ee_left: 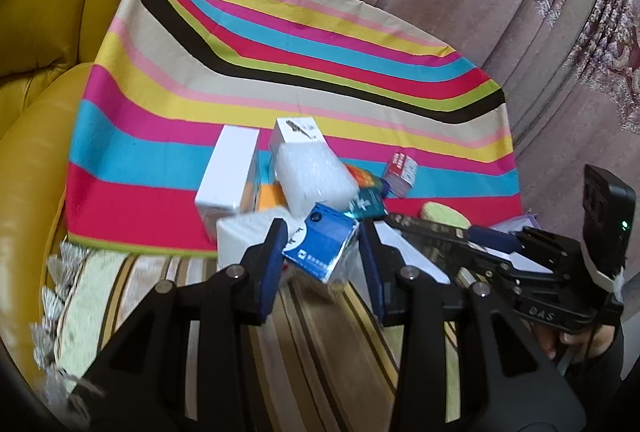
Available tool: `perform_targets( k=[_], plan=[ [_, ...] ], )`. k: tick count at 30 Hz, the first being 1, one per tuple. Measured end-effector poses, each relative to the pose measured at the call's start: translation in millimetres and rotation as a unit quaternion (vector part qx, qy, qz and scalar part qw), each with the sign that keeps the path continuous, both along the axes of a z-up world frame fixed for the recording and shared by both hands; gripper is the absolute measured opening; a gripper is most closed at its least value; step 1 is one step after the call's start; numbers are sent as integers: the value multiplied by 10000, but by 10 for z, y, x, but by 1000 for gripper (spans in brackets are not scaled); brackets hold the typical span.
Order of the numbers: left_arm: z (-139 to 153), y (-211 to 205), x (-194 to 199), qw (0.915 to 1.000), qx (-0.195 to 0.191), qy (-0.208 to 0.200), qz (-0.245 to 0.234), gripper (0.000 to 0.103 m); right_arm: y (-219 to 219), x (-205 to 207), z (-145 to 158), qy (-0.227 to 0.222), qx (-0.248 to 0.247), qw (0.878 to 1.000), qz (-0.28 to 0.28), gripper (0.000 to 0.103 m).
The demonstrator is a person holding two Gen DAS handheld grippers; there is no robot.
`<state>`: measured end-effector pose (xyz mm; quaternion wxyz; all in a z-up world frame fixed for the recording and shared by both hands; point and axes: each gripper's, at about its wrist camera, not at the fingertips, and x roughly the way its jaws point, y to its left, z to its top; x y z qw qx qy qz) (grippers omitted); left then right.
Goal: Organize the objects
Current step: 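Grasp the black DORMI box with the right gripper while the left grasps a blue-white box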
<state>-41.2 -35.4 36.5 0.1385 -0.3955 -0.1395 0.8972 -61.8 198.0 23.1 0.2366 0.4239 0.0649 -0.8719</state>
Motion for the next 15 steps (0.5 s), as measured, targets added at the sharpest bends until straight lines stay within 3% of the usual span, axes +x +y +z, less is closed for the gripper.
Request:
perform_targets(
  k=[6, 10, 15],
  plan=[
    [10, 87, 273, 9999, -75, -122, -20, 41, -43, 97, 13, 15, 7, 9997, 244, 42],
    [-107, 101, 364, 9992, -158, -376, 4, 31, -57, 97, 6, -81, -27, 9996, 264, 42],
    [-154, 96, 399, 9990, -81, -446, 50, 30, -44, 52, -14, -244, -166, 9992, 277, 47]
  ],
)
